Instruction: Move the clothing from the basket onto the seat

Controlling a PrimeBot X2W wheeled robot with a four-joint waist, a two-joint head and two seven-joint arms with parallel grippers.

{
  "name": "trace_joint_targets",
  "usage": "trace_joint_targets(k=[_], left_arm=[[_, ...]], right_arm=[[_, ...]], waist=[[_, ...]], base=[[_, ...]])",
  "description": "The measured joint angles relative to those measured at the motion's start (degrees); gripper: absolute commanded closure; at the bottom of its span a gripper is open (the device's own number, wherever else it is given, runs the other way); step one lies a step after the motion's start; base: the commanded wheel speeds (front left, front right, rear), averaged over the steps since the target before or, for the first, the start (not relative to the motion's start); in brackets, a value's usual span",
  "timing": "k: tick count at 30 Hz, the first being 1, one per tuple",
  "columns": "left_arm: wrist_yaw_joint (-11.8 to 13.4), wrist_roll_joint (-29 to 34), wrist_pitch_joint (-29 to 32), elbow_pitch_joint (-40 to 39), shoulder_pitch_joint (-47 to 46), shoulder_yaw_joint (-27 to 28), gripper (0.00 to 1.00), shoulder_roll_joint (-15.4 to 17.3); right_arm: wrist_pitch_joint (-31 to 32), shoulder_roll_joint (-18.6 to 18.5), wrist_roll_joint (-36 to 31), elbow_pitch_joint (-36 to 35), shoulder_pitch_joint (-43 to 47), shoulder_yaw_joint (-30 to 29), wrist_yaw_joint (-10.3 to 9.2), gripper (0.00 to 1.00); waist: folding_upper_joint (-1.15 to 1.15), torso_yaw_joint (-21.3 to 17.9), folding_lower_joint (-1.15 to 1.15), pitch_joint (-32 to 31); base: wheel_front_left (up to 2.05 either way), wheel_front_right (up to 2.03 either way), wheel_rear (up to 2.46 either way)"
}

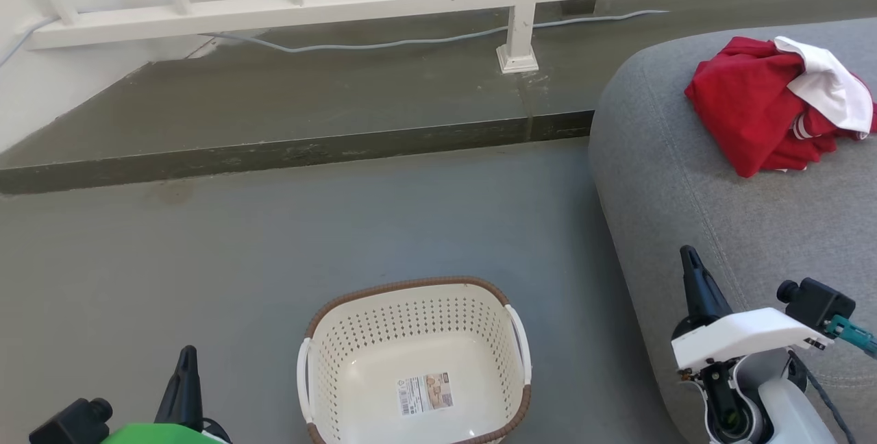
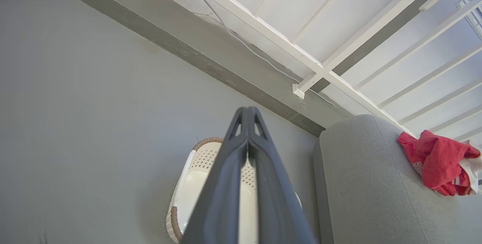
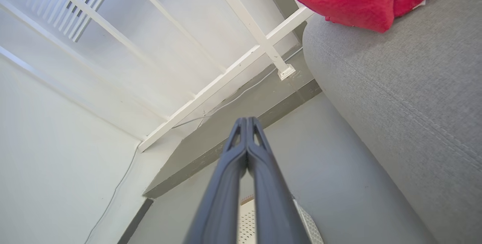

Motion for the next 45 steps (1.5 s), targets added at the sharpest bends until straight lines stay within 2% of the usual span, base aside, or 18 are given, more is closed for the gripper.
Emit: trace_joint_targets(k=[45], left_arm=[[-5.13,-29.74,7.99,6.39,-7.57,4.67,1.0,-1.19]], right_arm=[[8.4,-0.6,34.63,-0.1,-0.47,-7.88,2.6,1.0]], waist=[[0.0,0.97,0.0,-0.51]], base=[[0.0,0.0,0.0]])
